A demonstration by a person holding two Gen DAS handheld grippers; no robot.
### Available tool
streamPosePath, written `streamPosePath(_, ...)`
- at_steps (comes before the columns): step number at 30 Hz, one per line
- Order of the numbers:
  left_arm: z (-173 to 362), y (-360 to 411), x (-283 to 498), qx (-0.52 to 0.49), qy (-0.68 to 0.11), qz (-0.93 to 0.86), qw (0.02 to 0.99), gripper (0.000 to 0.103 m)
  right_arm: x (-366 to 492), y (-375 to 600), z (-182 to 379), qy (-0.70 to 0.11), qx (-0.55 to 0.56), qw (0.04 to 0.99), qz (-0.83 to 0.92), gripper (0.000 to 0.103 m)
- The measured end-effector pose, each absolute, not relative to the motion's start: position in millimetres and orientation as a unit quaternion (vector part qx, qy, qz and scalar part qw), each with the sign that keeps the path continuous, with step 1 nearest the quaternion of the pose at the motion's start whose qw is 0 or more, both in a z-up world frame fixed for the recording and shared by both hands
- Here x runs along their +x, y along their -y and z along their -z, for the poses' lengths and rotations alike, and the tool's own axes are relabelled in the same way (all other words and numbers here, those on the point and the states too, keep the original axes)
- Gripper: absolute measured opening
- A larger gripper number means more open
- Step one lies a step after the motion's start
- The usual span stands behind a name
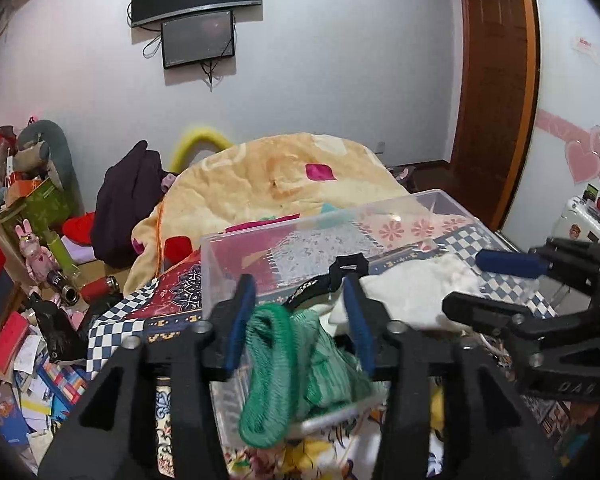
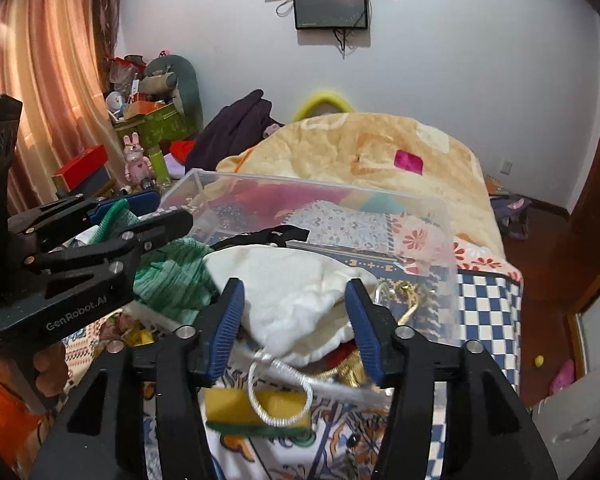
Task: Organize soft objects
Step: 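Lift both held items into the clear box and open both tools, then grasp the floral scarf with the left tool while the right tool grasps the braided cord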
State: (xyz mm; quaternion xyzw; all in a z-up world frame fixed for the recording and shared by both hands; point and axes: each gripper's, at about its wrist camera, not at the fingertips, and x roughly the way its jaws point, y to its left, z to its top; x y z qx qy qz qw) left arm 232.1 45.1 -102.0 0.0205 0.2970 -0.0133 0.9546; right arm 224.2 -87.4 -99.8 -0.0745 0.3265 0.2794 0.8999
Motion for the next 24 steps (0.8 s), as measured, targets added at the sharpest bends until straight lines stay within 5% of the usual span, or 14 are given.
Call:
streamPosePath(11,80,-45,172,0.021,-0.260,0.030,0.965,0.078,180,120,73,-0.257,-0.073,0.925,-0.270,0.083)
streamPosePath(16,87,-49,149,0.010,-0.265,0.031,0.964,0.093,170,138,86,-0.263,-0.066,0.929,-0.252,0.083)
streamPosePath(24,139,-61,142,-0.007,-0.327,0.011,0.945,0.093,173,161,129,-0.322,-0.049,0.919,-0.222,0.083)
